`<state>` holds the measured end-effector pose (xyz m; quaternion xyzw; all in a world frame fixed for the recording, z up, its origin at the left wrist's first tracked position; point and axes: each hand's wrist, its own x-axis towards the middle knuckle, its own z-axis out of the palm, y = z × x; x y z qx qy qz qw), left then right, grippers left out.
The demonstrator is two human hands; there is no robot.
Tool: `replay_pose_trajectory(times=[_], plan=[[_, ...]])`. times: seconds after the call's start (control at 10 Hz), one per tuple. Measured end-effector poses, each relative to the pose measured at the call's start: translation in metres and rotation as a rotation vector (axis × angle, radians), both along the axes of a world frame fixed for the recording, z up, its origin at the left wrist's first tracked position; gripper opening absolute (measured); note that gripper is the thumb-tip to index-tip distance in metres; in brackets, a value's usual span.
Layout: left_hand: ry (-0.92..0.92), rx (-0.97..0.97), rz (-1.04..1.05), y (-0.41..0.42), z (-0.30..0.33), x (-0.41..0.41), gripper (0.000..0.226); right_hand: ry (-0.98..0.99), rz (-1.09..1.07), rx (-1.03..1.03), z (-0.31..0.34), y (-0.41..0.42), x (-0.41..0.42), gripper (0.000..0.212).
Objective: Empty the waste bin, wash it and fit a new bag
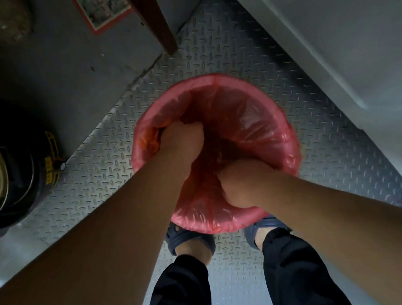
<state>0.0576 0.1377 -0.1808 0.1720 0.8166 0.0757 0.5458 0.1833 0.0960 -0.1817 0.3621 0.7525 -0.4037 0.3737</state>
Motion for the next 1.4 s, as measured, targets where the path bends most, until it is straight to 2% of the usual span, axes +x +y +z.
replay_pose_trajectory(times=[0.1, 0.2, 0.3, 0.4, 0.5, 0.6, 0.7, 0.8, 0.9, 1.0, 1.1, 1.2, 1.3, 1.4], plan=[[-0.108, 0.0, 0.159, 0.004, -0.004, -0.001, 0.041, -0.01, 0.019, -0.04, 0.003, 0.002, -0.002, 0.033], [-0.219, 0.002, 0.118, 0.0, 0.003, 0.001, 0.03, 0.095, -0.037, 0.069, 0.021, 0.005, -0.006, 0.025], [-0.149, 0.126, -0.164, -0.02, 0.023, -0.004, 0.017, 0.262, -0.181, 0.25, 0.048, 0.009, -0.002, 0.021], [0.124, 0.388, -0.296, -0.047, 0.057, -0.023, 0.018, 0.347, -0.356, 0.519, 0.072, 0.021, 0.018, 0.016], [0.319, 0.53, -0.159, -0.068, 0.075, -0.044, 0.021, 0.341, -0.613, 0.766, 0.081, 0.037, 0.045, 0.018], [0.339, 0.272, 0.076, -0.086, 0.068, -0.057, 0.036, 0.228, -0.939, 0.727, 0.074, 0.045, 0.064, 0.03], [0.03, 0.134, 0.353, -0.088, 0.057, -0.06, 0.034, 0.064, -1.354, 0.457, 0.063, 0.043, 0.067, 0.032], [-0.125, 0.143, 0.48, -0.083, 0.058, -0.055, 0.021, 0.058, -1.572, 0.179, 0.053, 0.035, 0.066, 0.026], [-0.265, 0.174, 0.676, -0.086, 0.05, -0.054, 0.035, 0.112, -1.641, 0.005, 0.039, 0.027, 0.068, 0.023], [-0.437, 0.042, 0.876, -0.081, 0.04, -0.058, 0.06, 0.131, -1.651, -0.028, 0.028, 0.024, 0.073, 0.022], [-0.358, 0.002, 0.888, -0.079, 0.037, -0.061, 0.048, 0.18, -1.623, -0.04, 0.025, 0.022, 0.076, 0.027], [-0.13, -0.056, 0.76, -0.085, 0.046, -0.067, 0.023, 0.21, -1.566, -0.032, 0.035, 0.019, 0.082, 0.037], [0.017, -0.266, 0.413, -0.114, 0.062, -0.075, 0.021, 0.155, -1.51, 0.02, 0.059, 0.007, 0.086, 0.054], [0.083, -0.464, -0.048, -0.154, 0.096, -0.077, 0.037, 0.043, -1.365, 0.125, 0.094, -0.014, 0.092, 0.028]])
